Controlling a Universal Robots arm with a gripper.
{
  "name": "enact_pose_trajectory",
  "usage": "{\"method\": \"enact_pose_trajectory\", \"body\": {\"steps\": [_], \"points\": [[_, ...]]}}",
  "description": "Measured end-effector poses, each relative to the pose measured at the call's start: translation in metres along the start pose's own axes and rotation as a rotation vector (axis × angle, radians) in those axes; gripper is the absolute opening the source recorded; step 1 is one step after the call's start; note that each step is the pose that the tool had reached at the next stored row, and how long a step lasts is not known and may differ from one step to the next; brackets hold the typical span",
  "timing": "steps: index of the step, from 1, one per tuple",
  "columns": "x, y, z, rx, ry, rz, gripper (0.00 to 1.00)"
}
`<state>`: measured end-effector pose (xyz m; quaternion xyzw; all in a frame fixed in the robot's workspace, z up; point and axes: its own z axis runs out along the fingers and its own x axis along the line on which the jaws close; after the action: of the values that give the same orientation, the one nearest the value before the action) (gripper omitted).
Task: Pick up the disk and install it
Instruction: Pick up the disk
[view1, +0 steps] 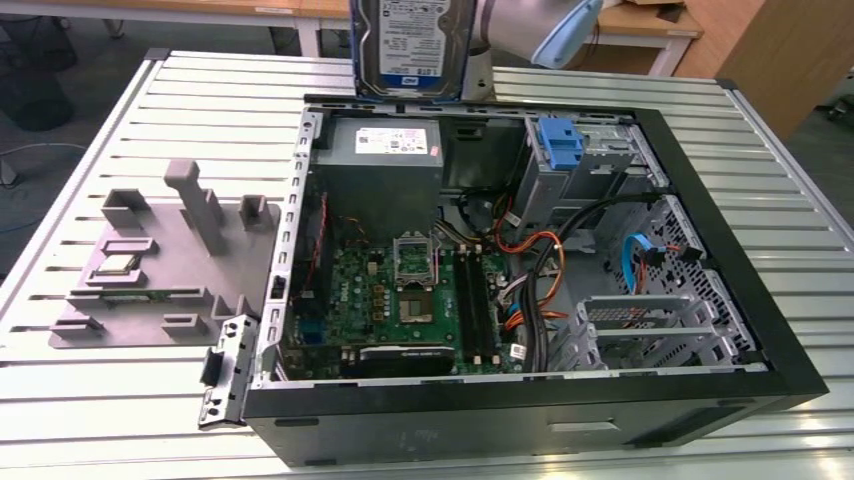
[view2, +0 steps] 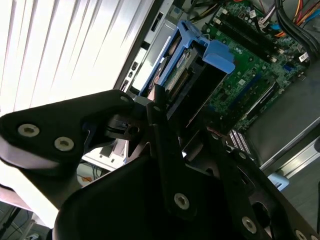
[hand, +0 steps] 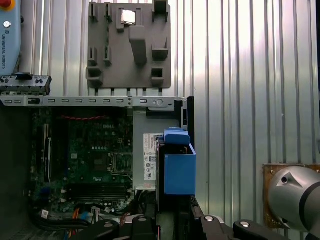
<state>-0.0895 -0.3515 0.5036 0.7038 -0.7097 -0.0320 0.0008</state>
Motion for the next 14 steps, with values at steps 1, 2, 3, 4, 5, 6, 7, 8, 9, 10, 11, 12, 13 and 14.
{"method": "enact_pose_trajectory", "body": {"steps": [1, 2, 3, 4, 5, 6, 7, 8, 9, 10, 11, 12, 13, 14], "points": [[0.0000, -0.0020, -0.0001, 0.0000, 0.0000, 0.000, 0.35], [0.0000, -0.0039, -0.0002, 0.0000, 0.0000, 0.000, 0.35], [0.0000, -0.0055, -0.0002, 0.0000, 0.0000, 0.000, 0.35], [0.0000, -0.0070, -0.0003, -0.0001, 0.0001, 0.000, 0.35], [-0.0001, -0.0082, -0.0004, -0.0001, 0.0001, 0.000, 0.35], [-0.0001, -0.0096, -0.0003, 0.0000, 0.0000, 0.000, 0.35], [-0.0001, -0.0112, -0.0004, 0.0000, 0.0000, 0.000, 0.35], [-0.0001, -0.0155, -0.0005, 0.0000, -0.0001, 0.000, 0.35], [-0.0001, -0.0174, -0.0006, 0.0000, 0.0000, 0.000, 0.35], [-0.0002, -0.0194, -0.0007, 0.0000, 0.0000, 0.000, 0.35], [-0.0002, -0.0214, -0.0008, -0.0001, 0.0001, 0.000, 0.35], [-0.0002, -0.0233, -0.0008, 0.0000, 0.0000, 0.000, 0.35], [-0.0002, -0.0245, -0.0009, -0.0001, 0.0001, 0.000, 0.35], [-0.0001, -0.0250, -0.0009, -0.0001, 0.0001, 0.000, 0.35]]}}
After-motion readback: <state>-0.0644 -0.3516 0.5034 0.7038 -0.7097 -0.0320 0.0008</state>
